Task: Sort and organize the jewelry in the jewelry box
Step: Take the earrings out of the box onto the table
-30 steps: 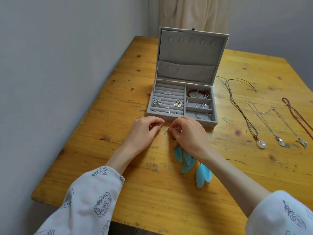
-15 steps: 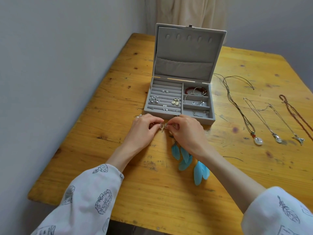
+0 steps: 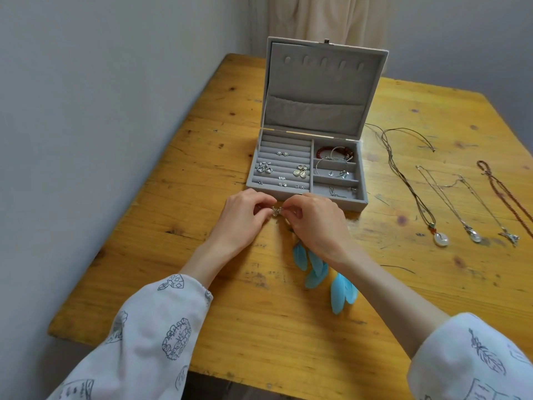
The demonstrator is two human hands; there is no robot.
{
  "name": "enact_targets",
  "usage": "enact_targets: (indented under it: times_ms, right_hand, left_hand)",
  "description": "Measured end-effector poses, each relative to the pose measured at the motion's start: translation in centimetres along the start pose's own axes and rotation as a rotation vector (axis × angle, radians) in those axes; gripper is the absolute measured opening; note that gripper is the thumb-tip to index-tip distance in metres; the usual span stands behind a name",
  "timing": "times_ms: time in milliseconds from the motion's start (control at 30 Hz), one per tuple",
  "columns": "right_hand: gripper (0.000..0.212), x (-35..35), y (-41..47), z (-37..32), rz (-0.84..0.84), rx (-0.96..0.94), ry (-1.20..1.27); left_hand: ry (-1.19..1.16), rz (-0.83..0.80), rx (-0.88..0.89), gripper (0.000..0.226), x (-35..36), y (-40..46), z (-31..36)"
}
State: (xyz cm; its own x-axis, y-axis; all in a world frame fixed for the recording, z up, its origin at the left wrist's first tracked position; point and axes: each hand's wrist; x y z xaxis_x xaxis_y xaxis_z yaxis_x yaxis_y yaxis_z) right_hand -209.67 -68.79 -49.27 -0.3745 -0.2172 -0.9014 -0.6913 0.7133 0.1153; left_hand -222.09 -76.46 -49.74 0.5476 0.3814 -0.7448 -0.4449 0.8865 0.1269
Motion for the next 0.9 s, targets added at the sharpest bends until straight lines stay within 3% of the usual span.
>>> enact_targets:
  times_ms: [233,400,633,900]
  right_hand:
    - [0.021,-0.2,-0.2,0.5,-0.007,0.004,0.001]
    - [0.020,-0.5,-0.5,0.7,0.025,-0.018,0.037]
    - [0.020,-0.3,0.4,0.0,0.068,-0.044,0.066]
    - [0.020,-0.1,1.1,-0.2,0.099,-0.088,0.081]
  left_hand:
    - [-0.019,0.053,0.016,0.019,-1.4,-0.2,-0.3]
    - [0.000,0.157,-0.109,0.022,-3.5,0.4,-2.0]
    - [0.076,-0.050,-0.190,0.042,-3.4,1.4,-2.7]
    - [0.100,-0.021,-0.179,0.039,-2.7,1.7,-2.3]
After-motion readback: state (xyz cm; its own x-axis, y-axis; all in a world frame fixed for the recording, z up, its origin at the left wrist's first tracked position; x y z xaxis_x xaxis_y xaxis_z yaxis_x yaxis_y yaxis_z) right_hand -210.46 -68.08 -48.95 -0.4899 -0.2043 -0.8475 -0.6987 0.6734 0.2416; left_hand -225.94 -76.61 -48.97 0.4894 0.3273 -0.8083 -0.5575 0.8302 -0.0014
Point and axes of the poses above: each hand's wrist, its own y-axis towards the middle knuckle, its own x-axis out of the palm, z = x × y, and after that the axes turned 2 degrees about -x, right-handed
